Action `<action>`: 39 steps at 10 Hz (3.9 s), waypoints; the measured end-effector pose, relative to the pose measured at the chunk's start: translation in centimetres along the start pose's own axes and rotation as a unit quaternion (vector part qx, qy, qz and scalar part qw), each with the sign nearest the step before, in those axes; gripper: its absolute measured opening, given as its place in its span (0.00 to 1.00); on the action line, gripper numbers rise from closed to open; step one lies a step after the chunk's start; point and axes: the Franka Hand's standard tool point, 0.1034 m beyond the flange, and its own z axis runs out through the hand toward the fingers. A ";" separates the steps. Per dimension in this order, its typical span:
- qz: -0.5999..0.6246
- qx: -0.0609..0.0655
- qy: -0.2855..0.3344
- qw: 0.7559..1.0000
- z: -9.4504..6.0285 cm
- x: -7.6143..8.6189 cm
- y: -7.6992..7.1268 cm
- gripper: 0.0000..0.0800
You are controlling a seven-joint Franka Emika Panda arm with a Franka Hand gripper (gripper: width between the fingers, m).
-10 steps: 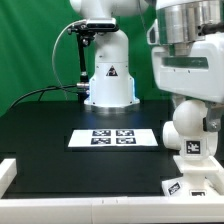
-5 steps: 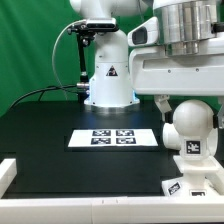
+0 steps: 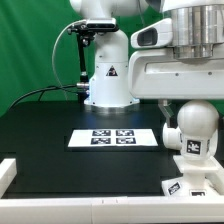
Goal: Assemble lamp
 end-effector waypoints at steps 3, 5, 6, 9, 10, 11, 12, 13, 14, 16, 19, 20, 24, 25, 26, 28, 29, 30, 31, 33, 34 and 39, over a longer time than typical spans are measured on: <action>0.152 0.001 -0.002 0.988 0.1 0.1 0.1 0.72; 0.300 0.014 -0.011 0.954 0.1 0.3 0.4 0.72; 0.381 0.024 -0.023 0.924 0.2 0.2 0.4 0.72; 0.559 0.058 -0.043 0.826 0.3 -0.1 -0.3 0.72; 0.555 0.058 -0.043 0.829 0.3 -0.1 -0.3 0.72; 0.546 0.058 -0.043 0.835 0.3 -0.1 -0.3 0.72; 0.514 0.059 -0.039 0.855 0.3 0.1 -0.2 0.72; 0.435 0.064 -0.033 0.897 -0.1 0.4 0.0 0.84; 0.356 0.069 -0.028 0.932 -0.5 0.7 0.1 0.87; 0.238 0.071 -0.020 0.969 -0.4 0.3 -0.1 0.87; 0.144 0.071 -0.012 0.987 -0.4 0.5 0.2 0.87; 0.079 0.063 -0.011 0.995 -0.3 0.4 0.2 0.87; -0.172 0.024 -0.021 0.985 0.3 0.7 0.5 0.84; -0.152 0.023 -0.022 0.988 0.3 0.6 0.5 0.71; -0.143 0.023 -0.022 0.989 0.3 0.6 0.5 0.71; -0.077 0.022 -0.024 0.997 0.3 0.7 0.5 0.71; -0.009 0.022 -0.022 0.999 0.3 0.8 0.5 0.71; 0.048 0.022 -0.019 0.998 0.3 0.9 0.4 0.71; 0.113 0.020 -0.020 0.993 0.4 0.9 0.5 0.71; 0.269 0.018 -0.023 0.963 0.5 0.5 0.6 0.71; 0.353 0.021 -0.020 0.935 0.6 0.1 0.3 0.72; 0.528 0.057 -0.015 0.847 0.6 -0.4 -0.8 0.72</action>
Offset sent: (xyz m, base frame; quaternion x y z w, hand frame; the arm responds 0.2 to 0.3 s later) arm 0.0030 -0.0105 -0.0110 -0.0214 0.0048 0.2340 0.9720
